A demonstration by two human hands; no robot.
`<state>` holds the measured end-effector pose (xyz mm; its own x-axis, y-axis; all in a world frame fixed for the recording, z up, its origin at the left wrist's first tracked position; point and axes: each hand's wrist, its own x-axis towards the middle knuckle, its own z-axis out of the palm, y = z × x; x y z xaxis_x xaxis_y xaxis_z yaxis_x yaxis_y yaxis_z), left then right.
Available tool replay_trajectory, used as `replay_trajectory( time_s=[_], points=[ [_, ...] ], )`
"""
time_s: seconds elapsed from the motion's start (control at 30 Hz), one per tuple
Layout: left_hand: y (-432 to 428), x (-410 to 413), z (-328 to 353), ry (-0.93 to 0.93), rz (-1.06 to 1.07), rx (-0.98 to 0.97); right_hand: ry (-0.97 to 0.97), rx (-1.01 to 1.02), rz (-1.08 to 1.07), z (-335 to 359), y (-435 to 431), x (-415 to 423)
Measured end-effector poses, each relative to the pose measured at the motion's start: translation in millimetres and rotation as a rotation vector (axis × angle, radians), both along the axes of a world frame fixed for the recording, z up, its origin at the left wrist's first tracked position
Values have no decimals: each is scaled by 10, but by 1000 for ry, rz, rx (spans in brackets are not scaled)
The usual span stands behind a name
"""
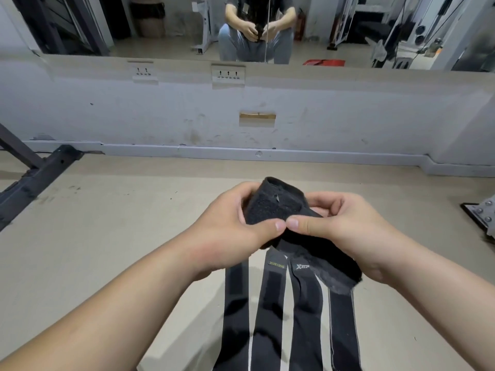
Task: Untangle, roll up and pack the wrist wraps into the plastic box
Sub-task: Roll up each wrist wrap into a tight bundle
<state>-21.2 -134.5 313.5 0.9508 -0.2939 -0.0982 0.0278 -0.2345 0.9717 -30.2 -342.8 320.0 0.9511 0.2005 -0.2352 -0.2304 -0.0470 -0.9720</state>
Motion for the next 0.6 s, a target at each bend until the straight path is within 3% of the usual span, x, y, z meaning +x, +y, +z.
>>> replay_trajectory(
  time_s=[0.23,0.4,0.6],
  points=[
    [-87,11,-30,53,279,-27,98,-8,-73,-78,-8,37],
    [-108,19,4,96,330,-48,9,-8,-177,-59,13,42],
    [-114,31,4,107,333,-27,-14,-151,-140,-20,-11,63]
  ],
)
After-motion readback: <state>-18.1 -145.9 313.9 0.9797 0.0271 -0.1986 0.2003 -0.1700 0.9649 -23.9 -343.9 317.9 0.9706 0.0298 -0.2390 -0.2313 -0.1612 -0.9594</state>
